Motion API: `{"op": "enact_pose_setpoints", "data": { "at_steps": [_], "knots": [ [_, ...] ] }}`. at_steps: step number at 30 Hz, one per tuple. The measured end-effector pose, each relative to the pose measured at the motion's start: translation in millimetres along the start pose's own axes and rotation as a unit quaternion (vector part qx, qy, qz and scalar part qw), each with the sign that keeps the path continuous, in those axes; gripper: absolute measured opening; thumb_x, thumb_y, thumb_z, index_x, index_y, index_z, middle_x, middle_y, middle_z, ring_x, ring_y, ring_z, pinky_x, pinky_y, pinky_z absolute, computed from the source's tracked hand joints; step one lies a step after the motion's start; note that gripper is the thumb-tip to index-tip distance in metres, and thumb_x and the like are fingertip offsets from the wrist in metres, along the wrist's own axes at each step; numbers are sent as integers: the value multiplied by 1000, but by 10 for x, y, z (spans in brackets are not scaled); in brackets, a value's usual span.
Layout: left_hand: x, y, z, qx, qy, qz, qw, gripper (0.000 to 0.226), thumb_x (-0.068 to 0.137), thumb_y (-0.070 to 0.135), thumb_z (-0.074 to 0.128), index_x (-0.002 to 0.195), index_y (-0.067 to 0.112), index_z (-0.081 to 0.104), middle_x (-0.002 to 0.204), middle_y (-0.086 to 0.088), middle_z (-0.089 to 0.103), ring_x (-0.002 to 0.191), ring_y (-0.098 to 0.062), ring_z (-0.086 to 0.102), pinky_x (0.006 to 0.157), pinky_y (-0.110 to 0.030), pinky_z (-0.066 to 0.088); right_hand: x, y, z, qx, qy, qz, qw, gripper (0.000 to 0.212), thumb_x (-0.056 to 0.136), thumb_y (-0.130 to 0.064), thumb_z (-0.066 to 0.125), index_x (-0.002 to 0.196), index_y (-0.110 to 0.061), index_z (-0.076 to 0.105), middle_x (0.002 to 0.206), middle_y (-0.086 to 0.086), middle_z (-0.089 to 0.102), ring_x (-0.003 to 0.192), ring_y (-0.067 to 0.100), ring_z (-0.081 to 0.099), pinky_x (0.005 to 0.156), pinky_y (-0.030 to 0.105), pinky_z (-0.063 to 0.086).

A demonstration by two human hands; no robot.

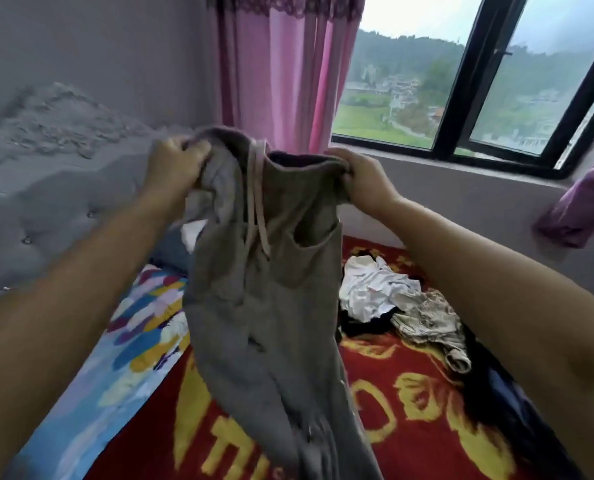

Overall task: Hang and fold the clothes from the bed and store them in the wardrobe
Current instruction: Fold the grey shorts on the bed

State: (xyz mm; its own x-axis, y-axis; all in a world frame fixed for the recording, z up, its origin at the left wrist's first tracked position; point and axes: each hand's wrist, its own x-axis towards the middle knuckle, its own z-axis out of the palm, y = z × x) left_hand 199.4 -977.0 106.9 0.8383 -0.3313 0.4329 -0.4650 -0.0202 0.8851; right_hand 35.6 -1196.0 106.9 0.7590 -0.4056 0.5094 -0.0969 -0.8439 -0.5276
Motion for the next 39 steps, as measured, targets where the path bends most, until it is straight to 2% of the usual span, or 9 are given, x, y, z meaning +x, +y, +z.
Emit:
{"op": "enact_pose_setpoints", "data": {
  "at_steps": [4,8,11,14,17,25,28,34,39],
  "knots": [
    [-274,1029,-110,-86,-84,144,982,13,76,32,62,64,30,67,62,16,63,63,0,58,63,-20,48,131,-269,-573,145,141,-88,975,38,91,6,41,125,-4,55,112,0,62,103,8,59,88,18,51],
    [-954,1230,425,49,-284,188,939,5,81,29,66,76,29,67,58,19,60,54,9,51,52,-8,39,-388,254,-1046,63,51,-82,993,43,86,11,53,126,-4,57,110,1,61,99,12,62,80,6,45],
    [-1639,812,1165,209,-424,244,847,7,84,29,64,83,23,63,67,11,58,63,4,52,56,-13,36,-1035,1077,-1153,-129,-89,-69,985,40,84,9,58,120,-4,66,119,14,63,108,29,60,95,25,44],
    [-2602,40,1990,303,-580,170,737,23,86,37,59,95,16,64,85,-2,66,76,-19,59,66,-31,45,-1877,1909,-1050,-185,-221,41,957,30,87,7,57,110,-5,72,122,20,61,113,33,59,98,31,41],
    [-3587,-815,2604,259,-698,-60,665,24,92,32,55,101,12,66,82,-10,67,73,-28,64,68,-39,54,-2857,2728,-889,-222,-348,185,892,31,90,0,51,115,-7,69,124,19,61,115,33,57,96,33,42],
    [-4895,-2310,3101,279,-646,-269,658,25,89,13,45,68,14,59,72,-8,66,88,-31,68,59,-19,47,-4573,3804,7,-130,-457,371,798,33,95,-12,47,123,-13,64,129,3,62,121,17,55,96,21,36],
    [-5150,-2609,3549,282,-584,-278,709,26,93,22,47,109,7,62,113,-16,66,109,-30,59,86,-32,45,-4659,4105,565,-85,-397,426,809,34,94,-14,48,125,-9,61,131,8,60,122,22,54,98,24,36],
    [-5777,-3104,4282,420,-504,-281,701,107,84,62,55,151,6,-6,145,-22,23,130,-36,34,100,-41,39,-4439,4736,1602,66,-150,621,766,71,91,-40,60,138,5,33,134,21,52,120,36,53,100,43,44],
    [-5857,-3391,4288,480,-532,-197,669,88,94,21,52,150,14,-15,143,-20,23,124,-35,40,94,-39,44,-4590,4741,2043,206,-69,639,738,56,83,-17,71,127,-5,38,106,6,52,95,20,53,81,31,42]
  ]
}}
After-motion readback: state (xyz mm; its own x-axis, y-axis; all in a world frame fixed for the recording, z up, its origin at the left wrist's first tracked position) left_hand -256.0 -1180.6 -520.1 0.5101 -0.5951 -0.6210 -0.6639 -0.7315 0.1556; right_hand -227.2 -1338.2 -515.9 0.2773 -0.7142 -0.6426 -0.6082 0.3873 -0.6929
